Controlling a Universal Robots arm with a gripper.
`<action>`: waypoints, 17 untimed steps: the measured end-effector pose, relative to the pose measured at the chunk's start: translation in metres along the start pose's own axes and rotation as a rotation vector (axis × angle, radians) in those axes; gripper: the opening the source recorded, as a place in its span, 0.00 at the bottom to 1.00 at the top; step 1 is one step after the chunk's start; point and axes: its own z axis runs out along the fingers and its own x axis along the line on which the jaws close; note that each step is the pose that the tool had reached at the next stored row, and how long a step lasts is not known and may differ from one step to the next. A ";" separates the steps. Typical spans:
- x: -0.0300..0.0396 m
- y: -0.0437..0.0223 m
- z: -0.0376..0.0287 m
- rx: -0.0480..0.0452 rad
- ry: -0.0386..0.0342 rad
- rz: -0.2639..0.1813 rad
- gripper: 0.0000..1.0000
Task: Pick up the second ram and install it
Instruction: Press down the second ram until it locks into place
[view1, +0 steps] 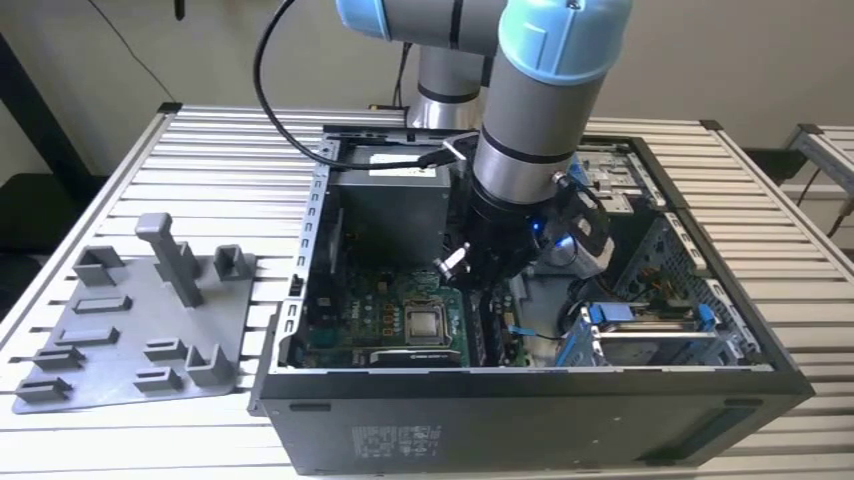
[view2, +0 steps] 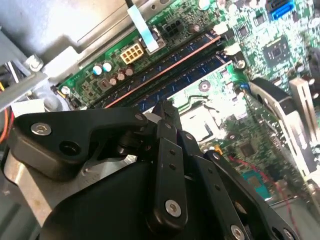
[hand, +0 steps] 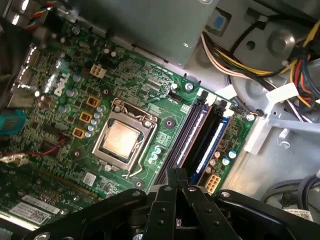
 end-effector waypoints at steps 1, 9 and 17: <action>0.0000 0.0000 0.0000 0.0000 0.0003 -0.018 0.11; 0.0000 0.0000 0.0002 -0.0005 0.0002 -0.160 0.11; 0.0000 0.0000 0.0001 -0.0034 -0.0014 -0.299 0.11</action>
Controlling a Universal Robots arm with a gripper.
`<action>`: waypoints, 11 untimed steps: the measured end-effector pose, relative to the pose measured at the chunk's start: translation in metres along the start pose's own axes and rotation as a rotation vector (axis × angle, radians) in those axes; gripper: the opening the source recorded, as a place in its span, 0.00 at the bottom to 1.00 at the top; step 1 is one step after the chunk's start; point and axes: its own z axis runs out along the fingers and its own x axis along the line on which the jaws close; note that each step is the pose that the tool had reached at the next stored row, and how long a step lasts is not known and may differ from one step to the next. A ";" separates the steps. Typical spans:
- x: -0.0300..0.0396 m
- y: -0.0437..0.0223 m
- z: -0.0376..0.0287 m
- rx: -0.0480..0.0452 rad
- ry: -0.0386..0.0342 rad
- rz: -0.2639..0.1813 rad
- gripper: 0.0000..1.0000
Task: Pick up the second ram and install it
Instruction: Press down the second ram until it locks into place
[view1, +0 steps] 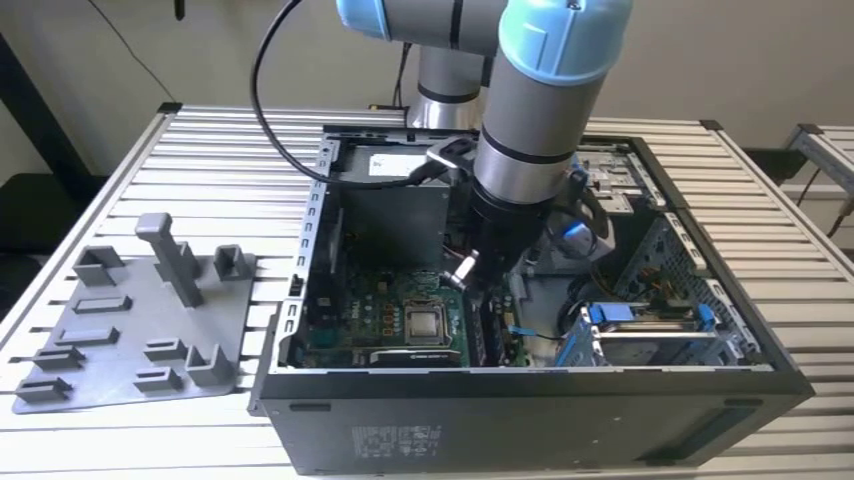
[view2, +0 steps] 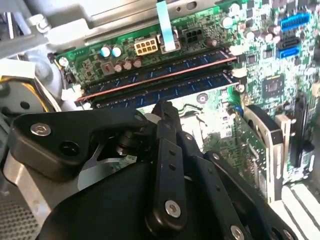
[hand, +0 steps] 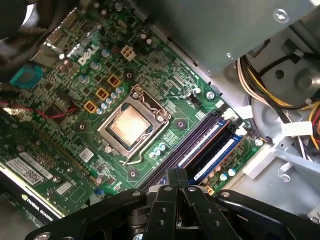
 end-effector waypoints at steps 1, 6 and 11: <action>0.0000 0.0000 0.0000 -0.0004 -0.0001 -0.017 0.11; 0.0000 0.0000 0.0000 -0.0017 -0.0006 -0.105 0.11; -0.0001 -0.0001 0.0001 -0.0015 -0.0028 -0.191 0.11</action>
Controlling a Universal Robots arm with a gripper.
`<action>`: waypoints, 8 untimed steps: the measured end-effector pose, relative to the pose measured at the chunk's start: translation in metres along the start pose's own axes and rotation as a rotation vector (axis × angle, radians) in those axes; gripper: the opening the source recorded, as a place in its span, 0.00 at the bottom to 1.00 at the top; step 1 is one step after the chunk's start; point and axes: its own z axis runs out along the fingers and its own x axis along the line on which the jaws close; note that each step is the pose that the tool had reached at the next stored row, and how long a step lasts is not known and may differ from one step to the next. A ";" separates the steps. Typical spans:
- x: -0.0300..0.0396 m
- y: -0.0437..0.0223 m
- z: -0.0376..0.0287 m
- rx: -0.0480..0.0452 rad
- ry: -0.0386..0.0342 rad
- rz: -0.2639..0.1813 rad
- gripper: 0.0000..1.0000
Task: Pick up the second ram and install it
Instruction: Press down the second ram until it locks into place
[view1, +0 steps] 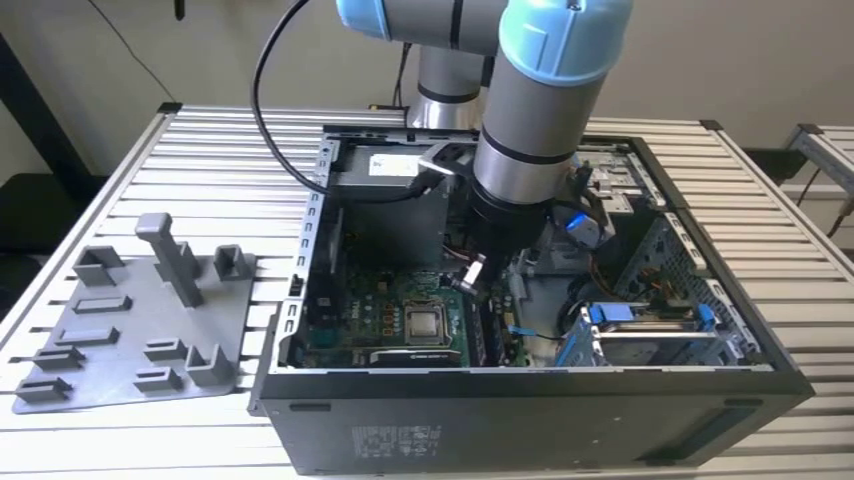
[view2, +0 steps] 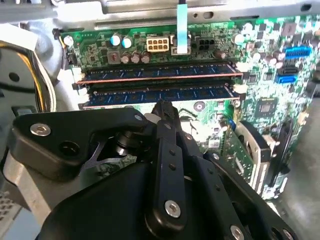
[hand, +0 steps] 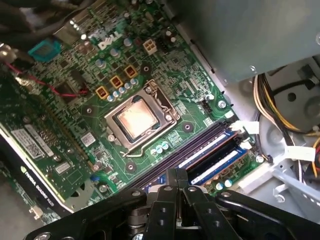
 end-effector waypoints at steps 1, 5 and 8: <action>0.0000 0.0000 0.0000 0.0005 -0.0008 -0.016 0.11; 0.0000 0.0000 0.0001 0.0037 -0.0049 -0.080 0.11; 0.0000 0.0000 0.0003 0.0061 -0.0085 -0.127 0.11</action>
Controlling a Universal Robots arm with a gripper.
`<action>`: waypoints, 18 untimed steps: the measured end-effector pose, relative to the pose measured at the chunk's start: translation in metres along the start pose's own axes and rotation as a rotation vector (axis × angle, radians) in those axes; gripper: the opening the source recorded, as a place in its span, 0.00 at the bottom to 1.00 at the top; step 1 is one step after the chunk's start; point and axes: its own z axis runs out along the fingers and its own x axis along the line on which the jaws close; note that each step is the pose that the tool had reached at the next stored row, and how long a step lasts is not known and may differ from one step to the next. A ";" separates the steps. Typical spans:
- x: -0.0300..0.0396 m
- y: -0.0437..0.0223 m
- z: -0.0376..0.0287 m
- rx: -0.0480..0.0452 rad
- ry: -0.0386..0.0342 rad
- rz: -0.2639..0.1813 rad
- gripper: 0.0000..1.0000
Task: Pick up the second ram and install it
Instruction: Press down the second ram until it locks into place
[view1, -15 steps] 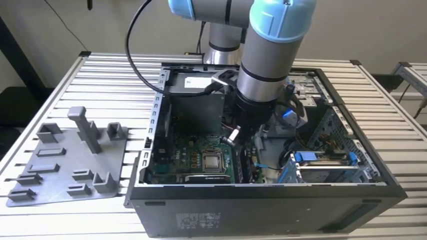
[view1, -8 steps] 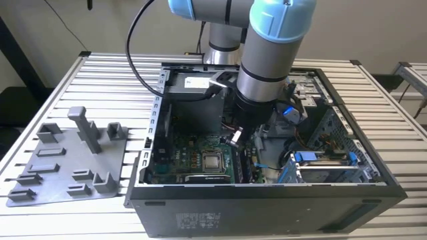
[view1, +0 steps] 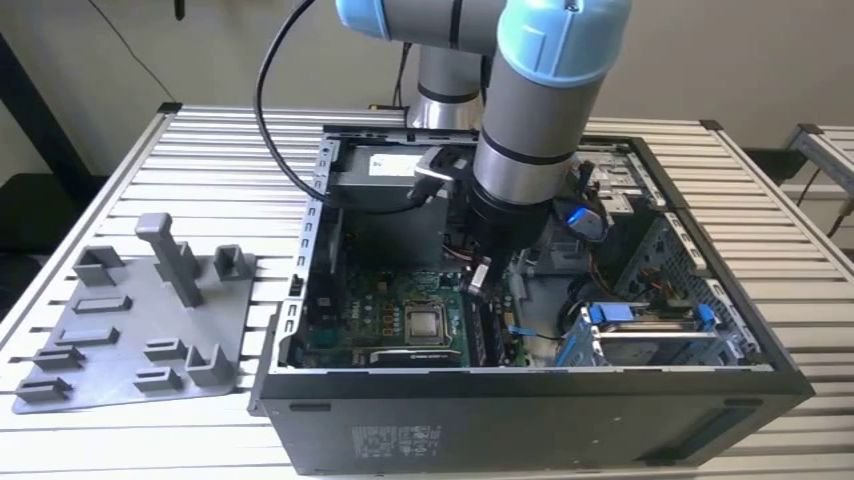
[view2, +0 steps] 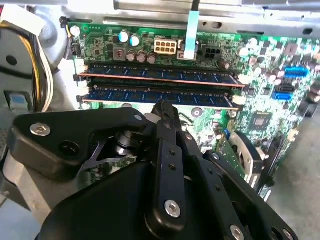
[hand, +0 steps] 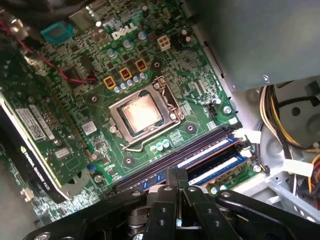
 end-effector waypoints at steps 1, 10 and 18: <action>0.0000 0.0000 0.0000 0.0008 -0.0011 -0.017 0.11; 0.0001 -0.0001 0.0030 0.0057 -0.0040 -0.178 0.11; 0.0001 -0.0001 0.0047 0.0079 -0.0038 -0.323 0.11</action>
